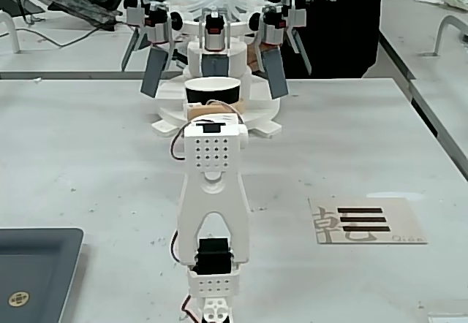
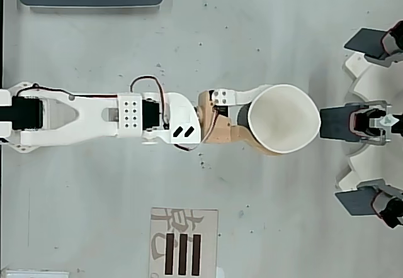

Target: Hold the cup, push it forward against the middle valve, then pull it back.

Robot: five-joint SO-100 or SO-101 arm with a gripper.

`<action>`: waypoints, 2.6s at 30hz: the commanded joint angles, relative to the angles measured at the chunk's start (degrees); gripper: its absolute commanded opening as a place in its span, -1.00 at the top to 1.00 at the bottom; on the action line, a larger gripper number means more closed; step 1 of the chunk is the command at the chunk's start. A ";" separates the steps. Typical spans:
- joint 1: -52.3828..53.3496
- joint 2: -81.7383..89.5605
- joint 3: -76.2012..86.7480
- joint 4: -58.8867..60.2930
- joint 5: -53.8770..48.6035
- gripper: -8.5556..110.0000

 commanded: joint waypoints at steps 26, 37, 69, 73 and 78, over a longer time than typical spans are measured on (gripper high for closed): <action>0.35 2.72 -0.26 -2.11 -0.26 0.76; 0.35 -0.09 -4.13 -1.41 -0.18 0.77; 0.35 -15.64 -23.91 3.69 -0.09 0.78; 0.35 -5.19 -10.63 0.62 -0.09 0.78; 0.35 2.90 -0.79 -0.88 -0.26 0.78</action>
